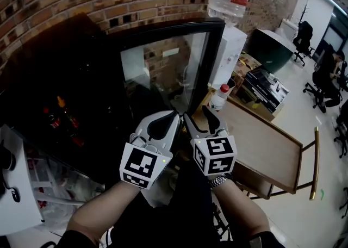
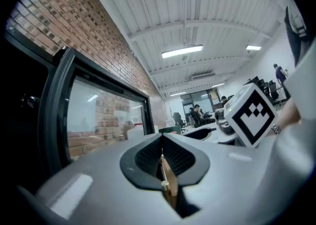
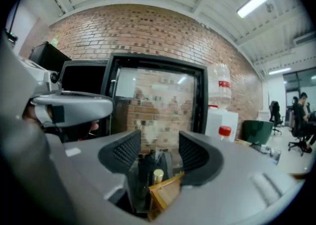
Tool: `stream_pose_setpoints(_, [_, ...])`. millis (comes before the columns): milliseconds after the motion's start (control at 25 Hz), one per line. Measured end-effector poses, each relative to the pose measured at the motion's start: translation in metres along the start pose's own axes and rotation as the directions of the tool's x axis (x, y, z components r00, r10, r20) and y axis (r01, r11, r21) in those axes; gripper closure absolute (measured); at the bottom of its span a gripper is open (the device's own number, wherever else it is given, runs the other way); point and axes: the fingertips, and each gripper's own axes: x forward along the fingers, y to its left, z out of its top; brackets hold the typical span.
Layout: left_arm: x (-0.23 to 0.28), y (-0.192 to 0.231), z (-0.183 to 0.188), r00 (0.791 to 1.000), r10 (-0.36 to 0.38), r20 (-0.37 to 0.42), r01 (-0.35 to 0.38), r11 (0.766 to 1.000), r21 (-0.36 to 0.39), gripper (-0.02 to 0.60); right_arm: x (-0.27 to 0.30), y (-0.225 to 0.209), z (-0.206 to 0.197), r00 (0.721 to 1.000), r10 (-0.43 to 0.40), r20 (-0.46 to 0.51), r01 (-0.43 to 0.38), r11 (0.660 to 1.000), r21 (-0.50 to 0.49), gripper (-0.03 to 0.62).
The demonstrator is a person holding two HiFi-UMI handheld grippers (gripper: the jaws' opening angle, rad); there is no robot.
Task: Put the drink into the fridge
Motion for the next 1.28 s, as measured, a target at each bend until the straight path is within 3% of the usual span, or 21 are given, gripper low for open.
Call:
stream_pose_setpoints(640, [0.078, -0.04, -0.005, 0.992, -0.124, -0.015, 0.124, 0.992, -0.015, 0.577, -0.006, -0.1, -0.025, 0.985, -0.162, -0.058, 0.165, 0.985, 0.052, 0.347])
stream_pose_setpoints(1280, [0.125, -0.03, -0.025, 0.985, -0.163, -0.058, 0.161, 0.986, -0.038, 0.577, 0.043, -0.141, -0.052, 0.974, -0.174, -0.144, 0.188, 0.978, 0.094, 0.29])
